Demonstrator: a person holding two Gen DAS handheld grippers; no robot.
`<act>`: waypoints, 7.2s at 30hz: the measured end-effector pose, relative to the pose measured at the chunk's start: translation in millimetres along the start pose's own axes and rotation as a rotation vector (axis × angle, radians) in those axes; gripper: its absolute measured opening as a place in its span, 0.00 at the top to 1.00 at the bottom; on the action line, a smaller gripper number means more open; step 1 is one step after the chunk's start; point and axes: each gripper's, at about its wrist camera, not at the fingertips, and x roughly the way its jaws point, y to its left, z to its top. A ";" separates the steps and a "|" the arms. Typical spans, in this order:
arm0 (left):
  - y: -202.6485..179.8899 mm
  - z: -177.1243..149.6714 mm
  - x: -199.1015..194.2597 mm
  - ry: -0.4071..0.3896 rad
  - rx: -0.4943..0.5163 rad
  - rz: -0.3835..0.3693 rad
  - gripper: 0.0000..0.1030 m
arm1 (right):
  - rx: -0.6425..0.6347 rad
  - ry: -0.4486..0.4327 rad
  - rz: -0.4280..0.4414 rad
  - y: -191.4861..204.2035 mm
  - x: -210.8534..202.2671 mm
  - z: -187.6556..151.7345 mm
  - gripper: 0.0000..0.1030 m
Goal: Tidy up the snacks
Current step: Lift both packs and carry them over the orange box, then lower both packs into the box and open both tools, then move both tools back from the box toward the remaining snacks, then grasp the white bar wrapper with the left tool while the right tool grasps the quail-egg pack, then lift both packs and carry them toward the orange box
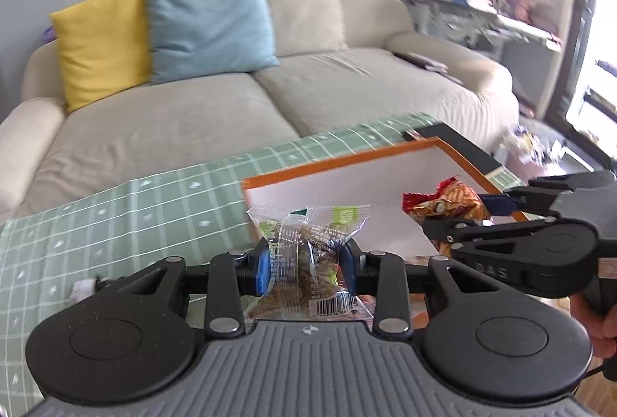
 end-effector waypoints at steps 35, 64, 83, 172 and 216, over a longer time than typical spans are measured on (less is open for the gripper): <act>-52.1 -12.4 114.0 0.303 0.252 0.087 0.60 | -0.128 0.225 -0.072 -41.7 91.3 -21.9 0.59; -24.4 -5.9 29.8 0.024 0.101 0.122 0.22 | 0.015 0.081 -0.114 -20.4 21.1 -1.4 0.20; 86.1 -65.5 -48.9 -0.077 -0.109 0.273 0.20 | 0.121 -0.138 0.059 103.2 -22.4 -31.0 0.19; 194.2 -169.5 10.8 0.340 -0.225 0.146 0.41 | -0.203 0.297 0.233 256.1 108.3 -58.2 0.42; 170.0 -175.7 14.0 0.218 -0.200 0.189 0.41 | -0.248 0.231 0.285 231.2 93.5 -81.8 0.28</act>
